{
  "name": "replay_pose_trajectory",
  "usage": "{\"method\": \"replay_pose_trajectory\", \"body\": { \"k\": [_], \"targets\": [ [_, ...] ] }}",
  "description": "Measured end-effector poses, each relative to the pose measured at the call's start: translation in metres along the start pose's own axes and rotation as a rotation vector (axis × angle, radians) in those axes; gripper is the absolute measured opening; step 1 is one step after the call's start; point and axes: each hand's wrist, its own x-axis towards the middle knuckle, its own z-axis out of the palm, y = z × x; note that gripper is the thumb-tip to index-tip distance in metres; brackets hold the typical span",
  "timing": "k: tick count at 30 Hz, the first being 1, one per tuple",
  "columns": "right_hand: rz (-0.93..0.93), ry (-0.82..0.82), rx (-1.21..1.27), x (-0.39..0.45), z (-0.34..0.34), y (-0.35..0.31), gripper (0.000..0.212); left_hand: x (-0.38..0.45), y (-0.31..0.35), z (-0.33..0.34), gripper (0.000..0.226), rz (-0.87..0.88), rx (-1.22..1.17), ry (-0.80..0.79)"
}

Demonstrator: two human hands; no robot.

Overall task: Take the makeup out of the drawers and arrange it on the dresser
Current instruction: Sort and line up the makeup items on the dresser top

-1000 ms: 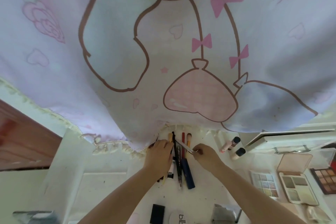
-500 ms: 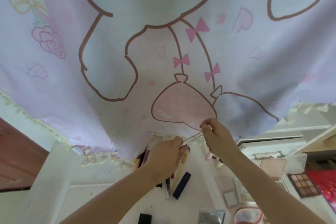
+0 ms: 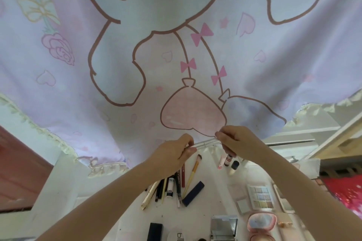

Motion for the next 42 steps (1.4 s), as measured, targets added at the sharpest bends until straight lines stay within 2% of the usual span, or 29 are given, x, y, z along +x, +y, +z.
{"method": "replay_pose_trajectory", "body": {
  "k": [4, 7, 9, 10, 14, 17, 18, 20, 22, 24, 25, 27, 30, 31, 33, 35, 37, 39, 40, 42],
  "targets": [
    [-0.089, 0.014, 0.193, -0.004, -0.003, 0.005, 0.028, 0.006, 0.0, -0.001, 0.03, -0.011, 0.096, 0.109],
    [0.006, -0.072, 0.223, -0.004, -0.001, 0.001, 0.004, 0.007, 0.001, 0.0, 0.032, 0.021, 0.166, 0.145],
    [0.049, -0.07, 0.141, -0.003, 0.001, 0.001, 0.026, 0.006, 0.002, 0.002, 0.032, 0.047, 0.203, 0.143],
    [0.029, -0.04, 0.109, -0.003, 0.002, 0.003, 0.028, 0.006, 0.001, 0.003, 0.032, 0.059, 0.225, 0.148],
    [-0.068, 0.026, 0.221, -0.005, 0.001, 0.007, 0.03, 0.008, -0.003, 0.001, 0.029, 0.062, 0.31, 0.194],
    [0.04, -0.071, 0.218, -0.004, 0.003, 0.004, 0.008, 0.01, -0.006, 0.003, 0.023, 0.173, 0.473, 0.339],
    [0.075, -0.096, 0.194, -0.003, 0.004, 0.004, 0.009, 0.01, -0.009, 0.006, 0.022, 0.212, 0.515, 0.414],
    [0.087, -0.101, 0.103, -0.003, 0.007, 0.006, 0.03, 0.012, -0.014, 0.013, 0.014, 0.275, 0.554, 0.495],
    [0.028, -0.02, 0.084, -0.005, 0.009, 0.007, 0.028, 0.012, -0.017, 0.017, 0.01, 0.323, 0.582, 0.527],
    [-0.047, 0.071, 0.136, -0.007, 0.009, 0.007, 0.03, 0.014, -0.02, 0.019, 0.01, 0.312, 0.618, 0.539],
    [-0.057, 0.066, 0.173, -0.007, 0.009, 0.009, 0.032, 0.014, -0.021, 0.02, 0.009, 0.306, 0.628, 0.546],
    [-0.021, 0.0, 0.174, -0.006, 0.012, 0.013, 0.027, 0.016, -0.024, 0.023, 0.008, 0.299, 0.62, 0.574],
    [0.11, -0.06, 0.196, -0.005, 0.014, 0.011, 0.006, 0.019, -0.027, 0.028, 0.008, 0.316, 0.607, 0.614],
    [0.125, -0.053, 0.186, -0.004, 0.015, 0.012, 0.017, 0.02, -0.027, 0.029, 0.009, 0.323, 0.615, 0.619],
    [0.093, -0.001, 0.098, -0.004, 0.015, 0.014, 0.021, 0.02, -0.028, 0.031, 0.009, 0.325, 0.628, 0.601],
    [-0.008, 0.11, 0.005, -0.007, 0.017, 0.016, 0.006, 0.019, -0.028, 0.031, 0.01, 0.318, 0.634, 0.577],
    [-0.086, 0.152, -0.057, -0.007, 0.019, 0.018, 0.02, 0.018, -0.029, 0.032, 0.008, 0.307, 0.617, 0.543],
    [-0.065, 0.091, -0.062, -0.007, 0.022, 0.019, 0.032, 0.019, -0.03, 0.033, 0.008, 0.307, 0.606, 0.525],
    [-0.02, 0.055, -0.029, -0.008, 0.023, 0.016, 0.029, 0.02, -0.031, 0.034, 0.008, 0.312, 0.6, 0.519],
    [0.071, 0.017, 0.055, -0.007, 0.023, 0.016, 0.005, 0.019, -0.033, 0.037, 0.008, 0.32, 0.598, 0.504]
  ]
}}
